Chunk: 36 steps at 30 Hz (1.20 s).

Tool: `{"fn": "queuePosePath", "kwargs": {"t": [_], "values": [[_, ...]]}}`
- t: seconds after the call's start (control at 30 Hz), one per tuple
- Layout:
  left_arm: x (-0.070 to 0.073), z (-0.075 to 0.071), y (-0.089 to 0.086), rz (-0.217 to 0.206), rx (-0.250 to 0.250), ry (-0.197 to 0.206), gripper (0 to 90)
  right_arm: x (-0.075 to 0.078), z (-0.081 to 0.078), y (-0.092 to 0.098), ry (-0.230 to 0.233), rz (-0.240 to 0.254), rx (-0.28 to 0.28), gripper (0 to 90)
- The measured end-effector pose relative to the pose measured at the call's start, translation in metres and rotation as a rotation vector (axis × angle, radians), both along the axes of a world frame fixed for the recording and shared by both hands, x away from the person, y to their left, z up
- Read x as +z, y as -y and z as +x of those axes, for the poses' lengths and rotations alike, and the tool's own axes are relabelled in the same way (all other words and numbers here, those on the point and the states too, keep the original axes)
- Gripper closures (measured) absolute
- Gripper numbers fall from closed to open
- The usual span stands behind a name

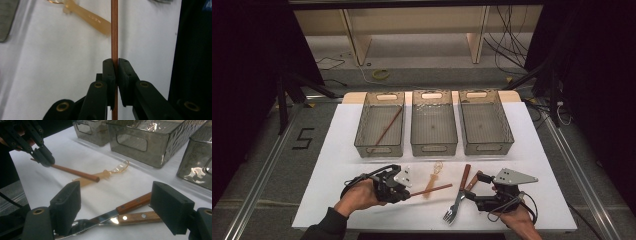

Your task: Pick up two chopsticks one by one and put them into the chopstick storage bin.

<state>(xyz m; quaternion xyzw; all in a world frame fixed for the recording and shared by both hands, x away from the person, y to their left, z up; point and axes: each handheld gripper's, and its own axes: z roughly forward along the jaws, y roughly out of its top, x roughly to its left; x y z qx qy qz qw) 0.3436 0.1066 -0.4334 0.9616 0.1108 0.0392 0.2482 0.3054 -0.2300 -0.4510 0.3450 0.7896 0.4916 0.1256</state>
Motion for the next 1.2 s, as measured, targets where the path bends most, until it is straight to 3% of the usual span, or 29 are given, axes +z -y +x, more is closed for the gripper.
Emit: {"fn": "queuePosePath", "kwargs": {"t": [0.2, 0.5, 1.2], "values": [[0.004, 0.006, -0.007, -0.041, 0.077, -0.001, 83.9, 0.0, 0.0, 0.0, -0.001, 0.001, 0.0, 25.6], [0.006, 0.014, -0.02, -0.073, 0.136, -0.004, 83.9, 0.0, 0.0, 0.0, -0.001, 0.0, -0.001, 25.6], [0.02, 0.037, -0.06, -0.195, 0.344, 0.042, 83.9, -0.001, 0.001, 0.001, -0.002, -0.001, -0.006, 25.6]]}}
